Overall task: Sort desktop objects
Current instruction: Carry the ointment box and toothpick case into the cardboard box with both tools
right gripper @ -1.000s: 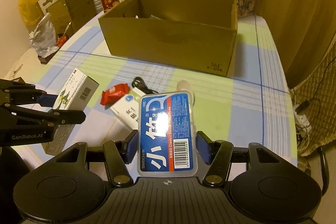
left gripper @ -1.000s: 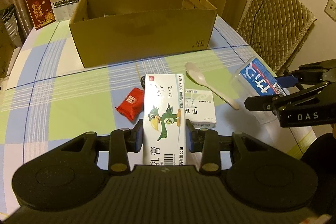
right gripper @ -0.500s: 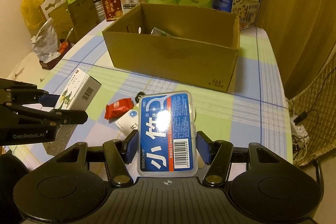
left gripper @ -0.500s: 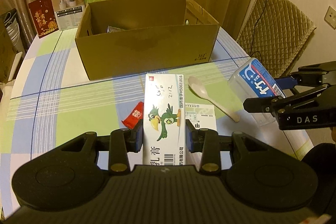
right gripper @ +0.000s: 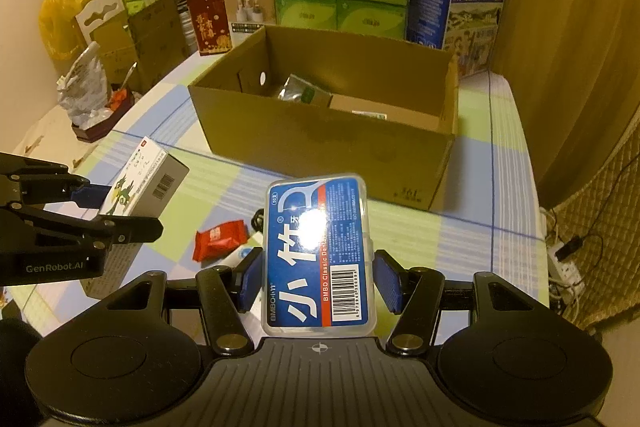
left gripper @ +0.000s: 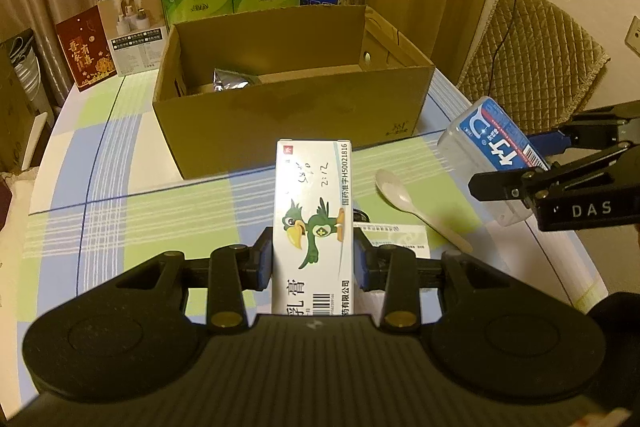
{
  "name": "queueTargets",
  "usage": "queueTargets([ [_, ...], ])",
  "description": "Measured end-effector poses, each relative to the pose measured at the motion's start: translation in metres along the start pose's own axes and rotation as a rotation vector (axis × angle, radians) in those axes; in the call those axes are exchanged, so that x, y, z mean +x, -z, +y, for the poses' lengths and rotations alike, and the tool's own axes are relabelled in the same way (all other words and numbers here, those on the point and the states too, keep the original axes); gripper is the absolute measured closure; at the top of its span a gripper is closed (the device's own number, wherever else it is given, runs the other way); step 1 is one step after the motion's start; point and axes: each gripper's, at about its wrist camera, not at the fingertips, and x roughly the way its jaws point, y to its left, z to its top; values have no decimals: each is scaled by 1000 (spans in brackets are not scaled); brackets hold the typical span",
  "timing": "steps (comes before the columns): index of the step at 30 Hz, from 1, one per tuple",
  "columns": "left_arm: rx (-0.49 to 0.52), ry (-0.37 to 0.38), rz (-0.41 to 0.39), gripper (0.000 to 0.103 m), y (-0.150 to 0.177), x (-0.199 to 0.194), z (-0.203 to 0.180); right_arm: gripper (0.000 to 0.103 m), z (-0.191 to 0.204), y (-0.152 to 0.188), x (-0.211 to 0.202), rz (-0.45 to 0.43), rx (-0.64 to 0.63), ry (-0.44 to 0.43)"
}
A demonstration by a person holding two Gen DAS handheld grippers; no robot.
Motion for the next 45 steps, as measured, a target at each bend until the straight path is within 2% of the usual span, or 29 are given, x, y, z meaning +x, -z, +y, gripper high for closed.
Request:
queueTargets([
  [12, -3, 19, -2, 70, -29, 19, 16, 48, -16, -33, 16, 0, -5, 10],
  [33, -22, 33, -36, 70, -136, 71, 61, 48, -54, -128, 64, -44, 44, 35],
  [45, -36, 47, -27, 70, -163, 105, 73, 48, -61, -147, 100, -29, 24, 61],
])
